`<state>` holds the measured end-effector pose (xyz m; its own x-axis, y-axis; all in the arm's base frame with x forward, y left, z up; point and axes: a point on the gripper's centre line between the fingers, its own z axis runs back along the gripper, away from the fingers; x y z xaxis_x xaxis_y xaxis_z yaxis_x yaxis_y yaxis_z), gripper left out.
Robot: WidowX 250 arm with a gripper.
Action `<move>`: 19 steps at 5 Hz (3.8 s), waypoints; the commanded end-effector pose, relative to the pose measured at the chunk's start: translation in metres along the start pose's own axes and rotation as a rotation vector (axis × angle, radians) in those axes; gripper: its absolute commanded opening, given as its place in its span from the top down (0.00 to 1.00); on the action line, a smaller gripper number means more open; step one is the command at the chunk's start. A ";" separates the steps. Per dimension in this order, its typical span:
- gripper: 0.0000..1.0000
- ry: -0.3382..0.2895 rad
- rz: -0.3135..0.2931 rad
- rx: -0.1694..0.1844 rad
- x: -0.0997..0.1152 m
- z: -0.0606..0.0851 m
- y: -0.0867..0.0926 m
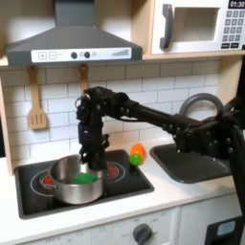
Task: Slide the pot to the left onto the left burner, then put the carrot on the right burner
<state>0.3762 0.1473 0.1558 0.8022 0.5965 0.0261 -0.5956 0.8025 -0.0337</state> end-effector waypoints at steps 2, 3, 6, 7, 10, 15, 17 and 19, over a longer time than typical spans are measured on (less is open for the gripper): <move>1.00 -0.011 0.065 0.010 0.015 0.004 0.029; 1.00 -0.010 0.080 0.012 0.020 0.002 0.035; 1.00 -0.016 0.111 0.024 0.037 -0.001 0.048; 1.00 -0.027 0.134 0.029 0.048 -0.001 0.057; 1.00 -0.018 0.127 0.002 0.064 -0.008 0.053; 0.00 -0.020 0.100 -0.010 0.050 -0.008 0.045; 0.00 -0.050 0.064 -0.019 0.053 -0.002 0.043; 0.00 0.003 0.027 -0.233 0.047 0.011 0.016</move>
<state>0.4003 0.1951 0.1740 0.7741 0.6324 0.0307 -0.6035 0.7517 -0.2661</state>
